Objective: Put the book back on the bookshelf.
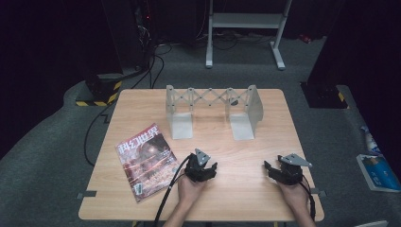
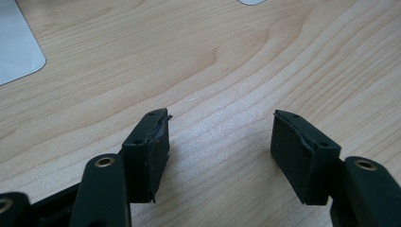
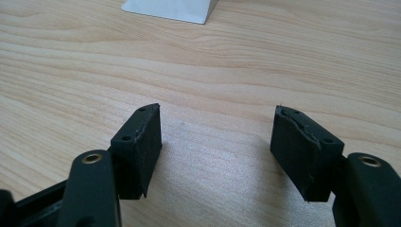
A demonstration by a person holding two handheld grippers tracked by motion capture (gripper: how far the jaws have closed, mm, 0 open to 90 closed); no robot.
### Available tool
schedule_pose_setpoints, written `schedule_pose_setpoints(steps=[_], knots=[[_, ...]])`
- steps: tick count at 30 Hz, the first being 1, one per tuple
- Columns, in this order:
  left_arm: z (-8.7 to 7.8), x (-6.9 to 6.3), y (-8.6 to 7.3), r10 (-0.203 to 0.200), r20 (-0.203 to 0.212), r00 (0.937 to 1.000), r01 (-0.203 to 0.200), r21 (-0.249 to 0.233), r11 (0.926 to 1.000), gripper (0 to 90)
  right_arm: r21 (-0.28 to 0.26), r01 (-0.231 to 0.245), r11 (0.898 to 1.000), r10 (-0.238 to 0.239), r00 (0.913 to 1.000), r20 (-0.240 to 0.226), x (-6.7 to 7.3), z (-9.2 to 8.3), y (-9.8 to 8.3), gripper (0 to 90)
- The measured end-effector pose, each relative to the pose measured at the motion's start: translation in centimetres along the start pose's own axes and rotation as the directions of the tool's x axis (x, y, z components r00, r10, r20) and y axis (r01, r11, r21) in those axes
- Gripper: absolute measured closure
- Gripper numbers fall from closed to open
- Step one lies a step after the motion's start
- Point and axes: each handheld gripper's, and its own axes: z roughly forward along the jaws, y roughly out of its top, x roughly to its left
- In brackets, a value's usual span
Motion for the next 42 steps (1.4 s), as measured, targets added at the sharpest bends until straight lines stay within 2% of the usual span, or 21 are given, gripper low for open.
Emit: schedule_pose_setpoints(steps=[17, 28, 31, 32, 41, 42], knots=[[-0.12, -0.08, -0.09, 0.002, -0.004, 1.0, -0.002, 0.002, 1.0, 37.8, 0.0, -0.001, 1.0, 0.001, 1.0, 0.001, 0.03, -0.03, -0.03, 34.1], [-0.27, 0.1, -0.08, -0.007, 0.018, 0.9998, 0.007, -0.003, 1.0, 37.5, 0.0, 0.004, 1.0, -0.004, 1.0, 0.001, 0.02, -0.05, -0.03, 33.9], [-0.34, 0.19, -0.07, -0.022, 0.024, 0.9995, 0.022, -0.004, 0.9998, 37.6, 0.0, 0.004, 1.0, -0.004, 1.0, 0.0, 0.02, -0.05, -0.03, 33.9], [-0.34, 0.14, -0.04, -0.038, 0.035, 0.9987, 0.038, -0.006, 0.9993, 37.6, 0.0, 0.004, 1.0, -0.004, 1.0, 0.0, 0.03, -0.05, -0.03, 33.9], [-0.53, 0.47, 0.12, -0.057, 0.057, 0.9968, 0.058, -0.022, 0.9981, 38.0, -0.001, 0.003, 1.0, -0.003, 1.0, 0.001, 0.04, -0.06, -0.03, 33.7], [-0.56, 0.48, 0.17, -0.073, 0.069, 0.9949, 0.075, -0.021, 0.997, 38.0, 0.0, 0.005, 1.0, -0.005, 1.0, 0.001, 0.04, -0.06, -0.03, 33.7]])
